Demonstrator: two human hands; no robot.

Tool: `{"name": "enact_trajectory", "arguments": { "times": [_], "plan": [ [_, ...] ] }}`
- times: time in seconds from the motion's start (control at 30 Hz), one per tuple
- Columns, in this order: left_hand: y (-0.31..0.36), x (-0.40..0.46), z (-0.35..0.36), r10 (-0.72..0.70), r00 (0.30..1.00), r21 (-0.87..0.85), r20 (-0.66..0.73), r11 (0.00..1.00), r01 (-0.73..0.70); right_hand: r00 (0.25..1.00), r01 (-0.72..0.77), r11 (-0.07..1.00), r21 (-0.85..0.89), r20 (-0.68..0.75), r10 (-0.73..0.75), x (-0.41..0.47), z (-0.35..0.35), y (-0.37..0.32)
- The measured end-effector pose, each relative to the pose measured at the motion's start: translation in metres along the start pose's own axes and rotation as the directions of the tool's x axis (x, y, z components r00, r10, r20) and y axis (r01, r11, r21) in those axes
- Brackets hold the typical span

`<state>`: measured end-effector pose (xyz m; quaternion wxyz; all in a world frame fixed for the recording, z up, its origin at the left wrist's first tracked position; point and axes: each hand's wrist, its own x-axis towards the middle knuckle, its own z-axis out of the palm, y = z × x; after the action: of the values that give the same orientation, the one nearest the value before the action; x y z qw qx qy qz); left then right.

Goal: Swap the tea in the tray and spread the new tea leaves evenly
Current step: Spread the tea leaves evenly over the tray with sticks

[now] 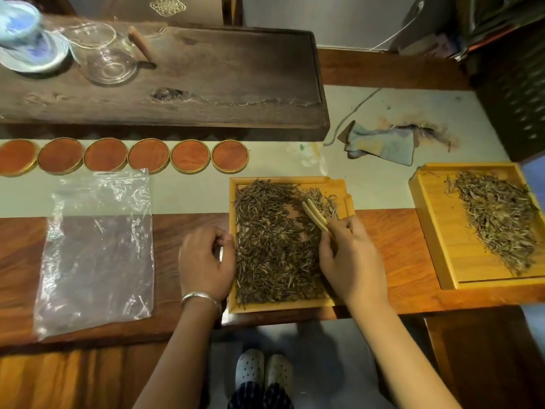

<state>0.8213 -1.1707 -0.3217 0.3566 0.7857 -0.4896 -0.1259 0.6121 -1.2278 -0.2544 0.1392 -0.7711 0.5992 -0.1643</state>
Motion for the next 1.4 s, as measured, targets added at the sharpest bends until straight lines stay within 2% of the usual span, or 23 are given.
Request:
{"name": "enact_trajectory", "arguments": {
  "times": [0.17,0.27,0.43,0.67,0.8,0.93,1.13,1.23,1.3,1.4],
  "plan": [
    [0.001,0.0,0.0,0.004,1.0,0.007,-0.001,1.0,-0.004,0.987,0.161,0.982,0.096,-0.024,-0.16,-0.024,-0.008,0.001],
    [0.0,-0.001,0.0,0.007,1.0,0.0,-0.001,1.0,-0.007,0.977,0.206,0.972,0.109,0.027,-0.21,-0.044,-0.012,0.014],
    [-0.002,-0.001,0.001,0.016,1.0,0.009,-0.009,1.0,-0.016,0.977,0.178,0.982,0.061,0.107,-0.184,-0.061,-0.022,0.04],
    [-0.003,0.0,0.002,0.025,1.0,0.024,-0.017,0.999,-0.025,0.983,0.167,0.984,0.063,0.062,-0.171,-0.076,-0.02,0.038],
    [-0.005,-0.001,0.003,0.032,0.999,0.026,-0.02,0.999,-0.032,0.99,0.092,0.992,0.085,0.098,-0.1,-0.087,-0.024,0.051],
    [-0.006,-0.001,0.003,0.026,0.999,0.037,-0.023,0.999,-0.025,0.996,0.07,0.991,0.113,0.05,-0.076,-0.087,-0.031,0.061],
    [-0.006,0.0,0.004,0.015,1.0,0.043,-0.024,0.999,-0.014,0.995,0.038,0.998,0.057,0.088,-0.043,-0.087,-0.031,0.063],
    [-0.006,0.0,0.004,0.011,1.0,0.043,-0.025,0.999,-0.01,0.998,0.008,0.998,0.065,0.058,-0.012,-0.092,-0.034,0.062],
    [-0.005,-0.001,0.003,0.011,1.0,0.042,-0.028,0.999,-0.01,1.0,0.026,0.995,0.101,0.007,-0.027,-0.088,-0.031,0.048],
    [-0.004,-0.001,0.002,0.008,1.0,0.041,-0.018,0.999,-0.007,0.988,0.151,0.981,0.119,0.003,-0.152,-0.071,-0.016,0.014]
  ]
}}
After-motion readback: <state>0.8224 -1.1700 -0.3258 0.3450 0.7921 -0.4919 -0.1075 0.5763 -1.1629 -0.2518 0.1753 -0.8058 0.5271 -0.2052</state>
